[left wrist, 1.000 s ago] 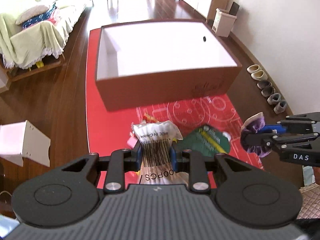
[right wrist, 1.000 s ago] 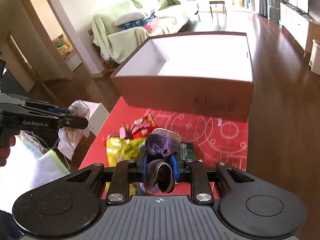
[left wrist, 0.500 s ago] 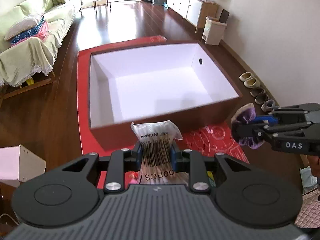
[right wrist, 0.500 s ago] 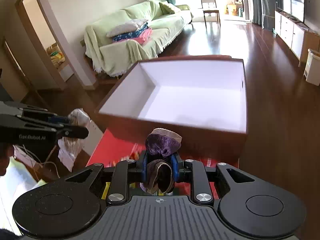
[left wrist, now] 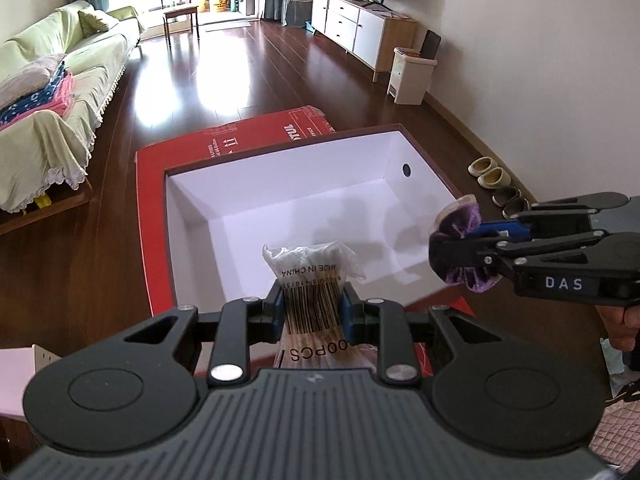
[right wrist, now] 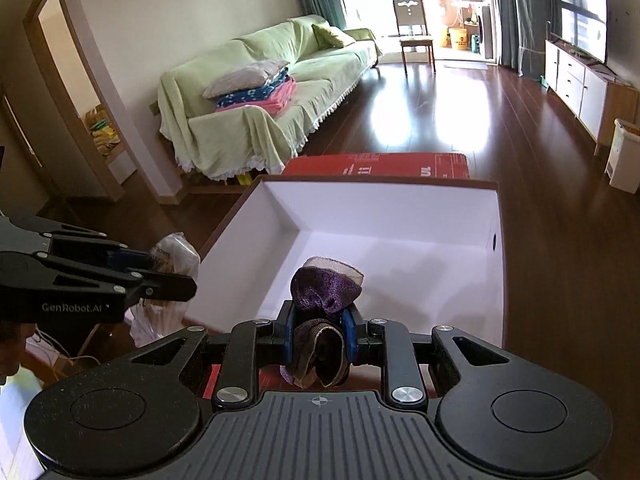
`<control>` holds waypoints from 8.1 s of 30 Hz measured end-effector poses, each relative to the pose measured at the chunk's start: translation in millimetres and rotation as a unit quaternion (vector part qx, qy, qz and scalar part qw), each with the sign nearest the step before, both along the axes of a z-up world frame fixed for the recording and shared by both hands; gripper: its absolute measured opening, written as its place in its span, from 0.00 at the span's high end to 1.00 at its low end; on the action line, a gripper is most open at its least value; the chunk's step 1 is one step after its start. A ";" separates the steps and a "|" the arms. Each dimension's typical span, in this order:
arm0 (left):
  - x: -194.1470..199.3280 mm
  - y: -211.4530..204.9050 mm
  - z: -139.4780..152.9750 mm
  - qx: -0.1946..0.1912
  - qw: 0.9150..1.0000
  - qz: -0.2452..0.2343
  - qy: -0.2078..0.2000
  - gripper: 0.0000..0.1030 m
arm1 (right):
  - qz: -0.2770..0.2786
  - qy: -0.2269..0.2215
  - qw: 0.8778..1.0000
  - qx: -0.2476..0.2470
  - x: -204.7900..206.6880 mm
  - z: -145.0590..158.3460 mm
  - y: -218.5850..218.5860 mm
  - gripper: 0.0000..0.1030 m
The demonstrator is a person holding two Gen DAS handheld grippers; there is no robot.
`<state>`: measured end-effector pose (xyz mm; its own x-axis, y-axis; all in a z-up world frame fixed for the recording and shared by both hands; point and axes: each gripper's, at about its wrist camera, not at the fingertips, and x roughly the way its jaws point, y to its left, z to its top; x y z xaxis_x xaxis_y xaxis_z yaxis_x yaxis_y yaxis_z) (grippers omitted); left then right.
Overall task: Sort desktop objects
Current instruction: 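Carry the swab bag with left tool while right tool carries the scrunchie into the box, then open left tool to drop the swab bag while right tool releases the scrunchie, then withdraw both tools from the box back toward the item pile, then grasp a yellow snack packet with right tool while left tool grasps another yellow packet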
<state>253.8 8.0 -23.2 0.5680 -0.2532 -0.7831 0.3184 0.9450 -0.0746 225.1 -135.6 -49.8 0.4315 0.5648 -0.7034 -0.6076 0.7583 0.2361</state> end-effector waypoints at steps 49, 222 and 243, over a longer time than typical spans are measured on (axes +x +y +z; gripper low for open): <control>145.1 -19.3 -148.7 0.007 0.992 0.014 0.125 0.65 | -0.061 0.166 0.980 -0.089 154.5 -119.2 30.0 0.56; -175.1 95.6 -125.0 0.037 0.977 0.060 0.201 0.18 | 0.280 -0.012 0.932 -0.229 -226.2 -161.1 61.9 0.63; -160.0 24.7 -124.0 0.131 0.974 -0.168 0.072 0.18 | 0.070 0.169 0.983 -0.013 -166.1 -87.5 -30.8 0.69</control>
<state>93.7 32.7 -147.2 0.3666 -0.1865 -0.9115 0.6170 0.7820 0.0881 59.0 -166.4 -137.3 0.0892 0.5822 -0.8081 -0.5970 0.6807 0.4246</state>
